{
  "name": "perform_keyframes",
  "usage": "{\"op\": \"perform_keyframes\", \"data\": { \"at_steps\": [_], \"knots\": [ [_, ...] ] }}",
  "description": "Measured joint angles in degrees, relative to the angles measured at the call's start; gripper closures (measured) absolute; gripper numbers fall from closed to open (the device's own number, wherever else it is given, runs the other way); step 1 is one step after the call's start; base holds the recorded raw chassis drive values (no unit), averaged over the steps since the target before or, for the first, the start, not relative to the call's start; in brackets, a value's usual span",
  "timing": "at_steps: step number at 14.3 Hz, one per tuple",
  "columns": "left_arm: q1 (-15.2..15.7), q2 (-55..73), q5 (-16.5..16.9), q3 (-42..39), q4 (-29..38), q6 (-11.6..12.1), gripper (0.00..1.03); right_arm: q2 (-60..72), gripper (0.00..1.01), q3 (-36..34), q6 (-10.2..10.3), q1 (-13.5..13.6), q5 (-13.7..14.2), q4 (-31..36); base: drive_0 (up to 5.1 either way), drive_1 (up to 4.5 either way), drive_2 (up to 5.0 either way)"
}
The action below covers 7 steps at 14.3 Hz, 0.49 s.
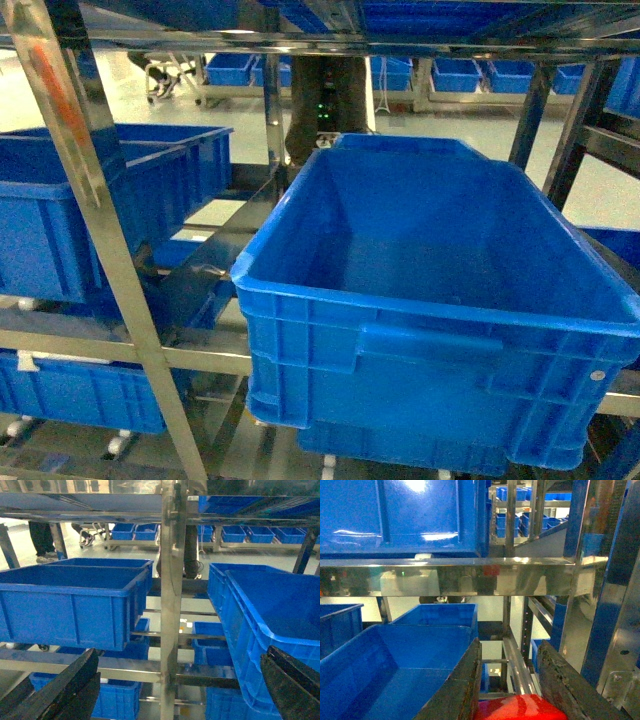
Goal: Pick red block from blue box to shelf
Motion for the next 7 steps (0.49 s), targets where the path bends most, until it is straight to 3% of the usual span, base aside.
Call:
{"op": "perform_keyframes", "data": {
  "at_steps": [7],
  "knots": [
    [0.0, 0.0, 0.0, 0.0, 0.0, 0.0, 0.05, 0.0, 0.73, 0.0, 0.0, 0.0, 0.0, 0.0, 0.0, 0.0, 0.0]
  ]
}}
